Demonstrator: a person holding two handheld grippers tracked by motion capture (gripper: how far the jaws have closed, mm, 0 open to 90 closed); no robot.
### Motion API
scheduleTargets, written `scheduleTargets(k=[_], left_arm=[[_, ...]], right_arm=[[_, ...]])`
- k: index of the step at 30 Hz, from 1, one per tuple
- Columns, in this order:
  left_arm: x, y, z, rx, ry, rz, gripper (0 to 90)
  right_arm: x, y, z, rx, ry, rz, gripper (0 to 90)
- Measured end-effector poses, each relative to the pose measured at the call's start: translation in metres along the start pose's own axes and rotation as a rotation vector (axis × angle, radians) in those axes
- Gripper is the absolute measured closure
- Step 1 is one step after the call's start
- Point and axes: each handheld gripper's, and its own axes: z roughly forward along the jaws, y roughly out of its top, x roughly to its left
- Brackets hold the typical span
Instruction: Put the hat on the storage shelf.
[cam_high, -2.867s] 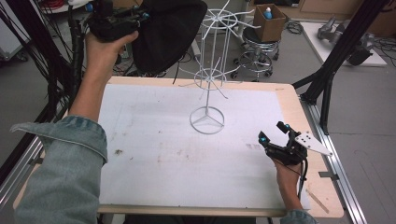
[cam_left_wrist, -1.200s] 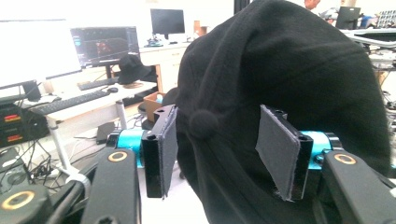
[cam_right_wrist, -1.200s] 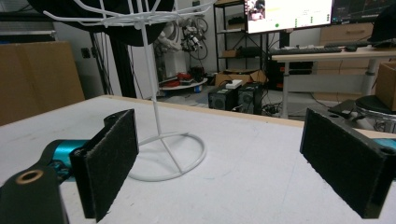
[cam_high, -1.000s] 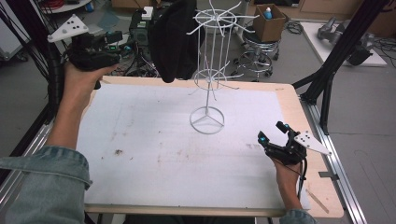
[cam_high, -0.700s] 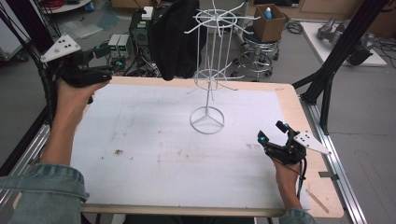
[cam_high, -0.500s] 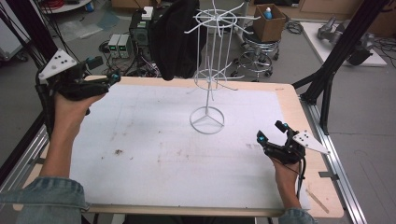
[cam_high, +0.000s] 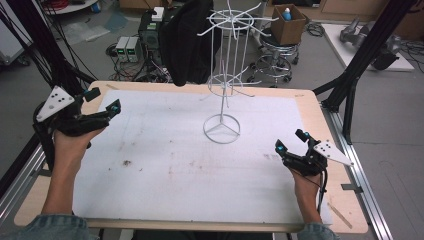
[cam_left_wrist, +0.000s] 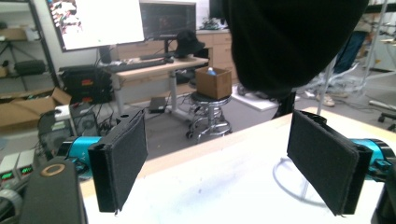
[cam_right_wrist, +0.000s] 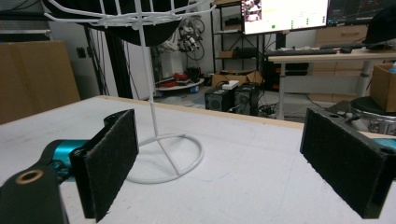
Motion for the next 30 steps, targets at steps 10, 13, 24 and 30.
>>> scheduleTargets(k=[10, 13, 24, 30], left_arm=[[0.000, -0.026, -0.013, 0.011, 0.022, 0.002, 18.6], [-0.001, -0.035, -0.014, 0.027, 0.024, 0.000, 18.2], [-0.004, -0.063, -0.018, 0.063, 0.051, -0.015, 18.2], [-0.005, -0.067, -0.017, 0.067, 0.041, -0.011, 18.2]], right_arm=[[0.000, -0.001, 0.001, 0.002, -0.004, -0.002, 10.8], [0.000, 0.000, 0.001, -0.002, -0.006, -0.006, 10.8], [0.001, -0.001, 0.001, 0.010, -0.005, -0.001, 10.8], [0.001, -0.001, 0.001, 0.009, -0.004, -0.004, 10.8]])
